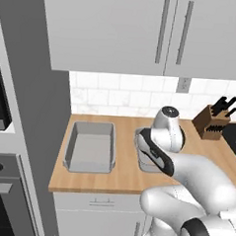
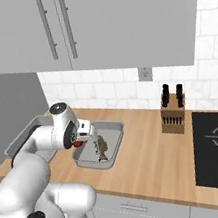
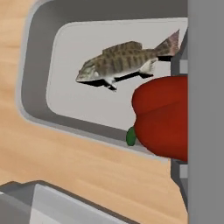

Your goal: Place one bell pepper and one fish in each tupperware on the nearby counter, to pack two identical lunches.

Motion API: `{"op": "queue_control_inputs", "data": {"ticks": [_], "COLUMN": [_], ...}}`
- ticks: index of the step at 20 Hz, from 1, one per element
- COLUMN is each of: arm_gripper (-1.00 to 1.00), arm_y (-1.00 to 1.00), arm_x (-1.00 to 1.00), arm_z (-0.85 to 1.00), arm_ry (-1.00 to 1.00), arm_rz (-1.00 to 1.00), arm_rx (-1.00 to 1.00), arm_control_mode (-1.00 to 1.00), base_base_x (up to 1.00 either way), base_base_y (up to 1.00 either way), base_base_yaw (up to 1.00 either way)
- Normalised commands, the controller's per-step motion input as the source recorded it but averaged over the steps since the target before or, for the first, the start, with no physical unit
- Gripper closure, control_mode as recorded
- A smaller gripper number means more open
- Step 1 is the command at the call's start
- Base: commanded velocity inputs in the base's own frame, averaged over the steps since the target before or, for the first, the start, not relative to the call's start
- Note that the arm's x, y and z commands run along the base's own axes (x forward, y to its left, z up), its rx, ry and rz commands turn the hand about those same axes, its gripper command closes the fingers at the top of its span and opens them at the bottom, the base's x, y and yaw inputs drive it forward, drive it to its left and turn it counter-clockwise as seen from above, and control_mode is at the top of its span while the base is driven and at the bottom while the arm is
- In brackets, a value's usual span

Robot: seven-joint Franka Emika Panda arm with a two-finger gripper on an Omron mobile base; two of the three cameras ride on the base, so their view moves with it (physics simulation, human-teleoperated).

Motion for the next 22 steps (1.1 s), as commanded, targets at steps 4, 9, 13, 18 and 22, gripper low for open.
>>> {"op": "queue_control_inputs", "data": {"ticks": [4,9,13,18,22], "arm_gripper": [1.00,1.00,1.00,1.00,1.00], "arm_y": [-0.25,-0.19,0.00,-0.03,-0.07], "arm_x": [0.22,0.15,0.20,0.24,0.25], "arm_z": [-0.41,-0.43,-0.55,-0.35,-0.29], "arm_ry": [0.00,0.00,0.00,0.00,0.00], "arm_rz": [0.00,0.00,0.00,0.00,0.00], "arm_rx": [0.00,0.00,0.00,0.00,0.00], "arm_control_mode": [-1.00,-1.00,-1.00,-1.00,-1.00], "base_base_x": [0.00,0.00,0.00,0.00,0.00], "base_base_y": [0.00,0.00,0.00,0.00,0.00], "base_base_yaw": [0.00,0.00,0.00,0.00,0.00]}}
